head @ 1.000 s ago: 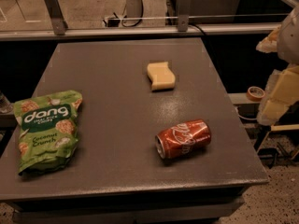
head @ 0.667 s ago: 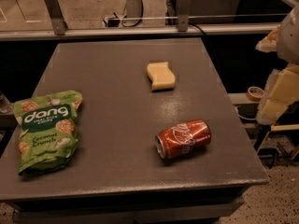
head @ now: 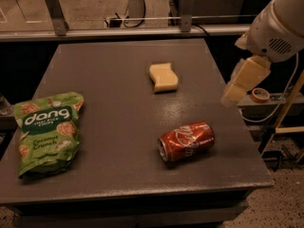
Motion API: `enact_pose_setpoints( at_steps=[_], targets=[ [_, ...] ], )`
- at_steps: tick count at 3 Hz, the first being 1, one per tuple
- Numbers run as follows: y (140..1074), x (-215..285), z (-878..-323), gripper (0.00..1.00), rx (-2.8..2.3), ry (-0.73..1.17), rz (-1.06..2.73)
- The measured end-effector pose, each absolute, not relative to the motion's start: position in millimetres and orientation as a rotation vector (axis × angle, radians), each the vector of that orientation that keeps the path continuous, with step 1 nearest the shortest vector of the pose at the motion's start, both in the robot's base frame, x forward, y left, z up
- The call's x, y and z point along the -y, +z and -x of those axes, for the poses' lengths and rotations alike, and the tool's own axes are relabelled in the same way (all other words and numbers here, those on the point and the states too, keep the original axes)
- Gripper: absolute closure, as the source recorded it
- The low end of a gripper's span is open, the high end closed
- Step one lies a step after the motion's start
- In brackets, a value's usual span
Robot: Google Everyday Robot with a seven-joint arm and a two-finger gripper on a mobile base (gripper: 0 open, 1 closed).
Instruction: Move sponge near green rice chip bag
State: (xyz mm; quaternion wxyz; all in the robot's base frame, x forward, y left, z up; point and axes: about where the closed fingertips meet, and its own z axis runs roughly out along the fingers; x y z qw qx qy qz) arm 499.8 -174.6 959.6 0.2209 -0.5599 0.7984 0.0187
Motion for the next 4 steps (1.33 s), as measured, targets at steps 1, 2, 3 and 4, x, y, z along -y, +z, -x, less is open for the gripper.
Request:
enact_pose_setpoints(
  at_steps=[1,2,3,4],
  targets=[
    [960,175,-500,0.00,-2.207,0.052,1.548],
    [951,164,-524,0.00,-2.218,0.068,1.510],
    [933,154,-575,0.00,-2.274,0.081,1.421],
    [905,138,-616,0.00,-2.323,0.122,1.335]
  ],
)
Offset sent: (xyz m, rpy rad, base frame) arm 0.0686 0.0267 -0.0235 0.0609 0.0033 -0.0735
